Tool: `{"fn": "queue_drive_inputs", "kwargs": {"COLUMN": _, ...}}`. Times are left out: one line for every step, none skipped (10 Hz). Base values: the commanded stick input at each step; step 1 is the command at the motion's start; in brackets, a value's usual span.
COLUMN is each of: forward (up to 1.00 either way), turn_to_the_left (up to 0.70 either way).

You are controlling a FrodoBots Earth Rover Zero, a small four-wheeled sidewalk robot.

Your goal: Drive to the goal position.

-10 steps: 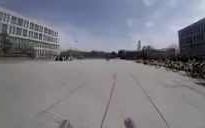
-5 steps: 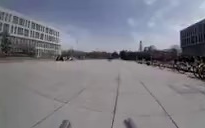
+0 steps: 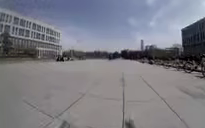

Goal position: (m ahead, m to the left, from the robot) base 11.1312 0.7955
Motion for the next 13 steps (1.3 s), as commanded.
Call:
{"fn": "queue_drive_inputs", "kwargs": {"forward": 0.85, "turn_to_the_left": 0.00}}
{"fn": "queue_drive_inputs", "kwargs": {"forward": 0.85, "turn_to_the_left": 0.00}}
{"fn": "queue_drive_inputs", "kwargs": {"forward": 0.85, "turn_to_the_left": 0.00}}
{"fn": "queue_drive_inputs", "kwargs": {"forward": 0.85, "turn_to_the_left": 0.00}}
{"fn": "queue_drive_inputs", "kwargs": {"forward": 0.85, "turn_to_the_left": 0.00}}
{"fn": "queue_drive_inputs", "kwargs": {"forward": 0.85, "turn_to_the_left": 0.00}}
{"fn": "queue_drive_inputs", "kwargs": {"forward": 0.85, "turn_to_the_left": 0.00}}
{"fn": "queue_drive_inputs", "kwargs": {"forward": 0.85, "turn_to_the_left": 0.00}}
{"fn": "queue_drive_inputs", "kwargs": {"forward": 0.85, "turn_to_the_left": 0.00}}
{"fn": "queue_drive_inputs", "kwargs": {"forward": 0.85, "turn_to_the_left": 0.00}}
{"fn": "queue_drive_inputs", "kwargs": {"forward": 0.85, "turn_to_the_left": 0.00}}
{"fn": "queue_drive_inputs", "kwargs": {"forward": 0.85, "turn_to_the_left": 0.00}}
{"fn": "queue_drive_inputs", "kwargs": {"forward": 0.85, "turn_to_the_left": 0.00}}
